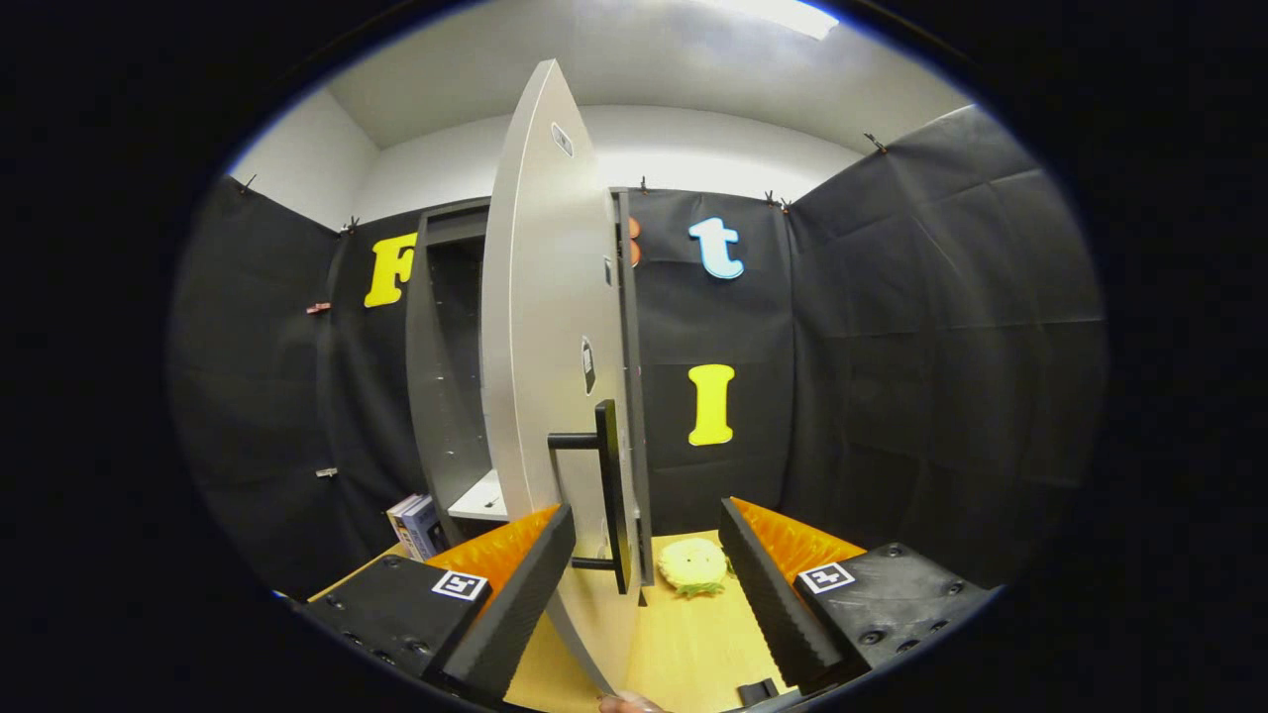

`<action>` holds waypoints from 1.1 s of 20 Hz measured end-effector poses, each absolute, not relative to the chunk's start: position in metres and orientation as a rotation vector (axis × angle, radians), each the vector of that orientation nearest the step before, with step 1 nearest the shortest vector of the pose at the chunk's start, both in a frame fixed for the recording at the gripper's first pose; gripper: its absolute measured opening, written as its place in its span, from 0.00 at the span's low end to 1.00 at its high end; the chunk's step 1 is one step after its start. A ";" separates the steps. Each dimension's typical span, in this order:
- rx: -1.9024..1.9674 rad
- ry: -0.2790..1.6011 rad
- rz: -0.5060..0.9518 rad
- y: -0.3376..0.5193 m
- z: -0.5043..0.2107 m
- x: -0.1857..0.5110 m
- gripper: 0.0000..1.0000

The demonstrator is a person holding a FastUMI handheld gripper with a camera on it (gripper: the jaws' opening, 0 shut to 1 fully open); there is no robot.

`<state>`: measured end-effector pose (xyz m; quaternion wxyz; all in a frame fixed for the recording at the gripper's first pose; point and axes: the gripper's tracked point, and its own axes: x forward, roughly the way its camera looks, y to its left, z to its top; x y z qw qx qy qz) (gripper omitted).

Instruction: Open the shoe cabinet door, grab the shoes and put them into the shoe cabinet, then close the shoe cabinet door.

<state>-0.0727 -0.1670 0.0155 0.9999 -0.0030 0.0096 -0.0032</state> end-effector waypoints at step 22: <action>-0.039 0.011 0.174 0.004 -0.008 -0.003 0.98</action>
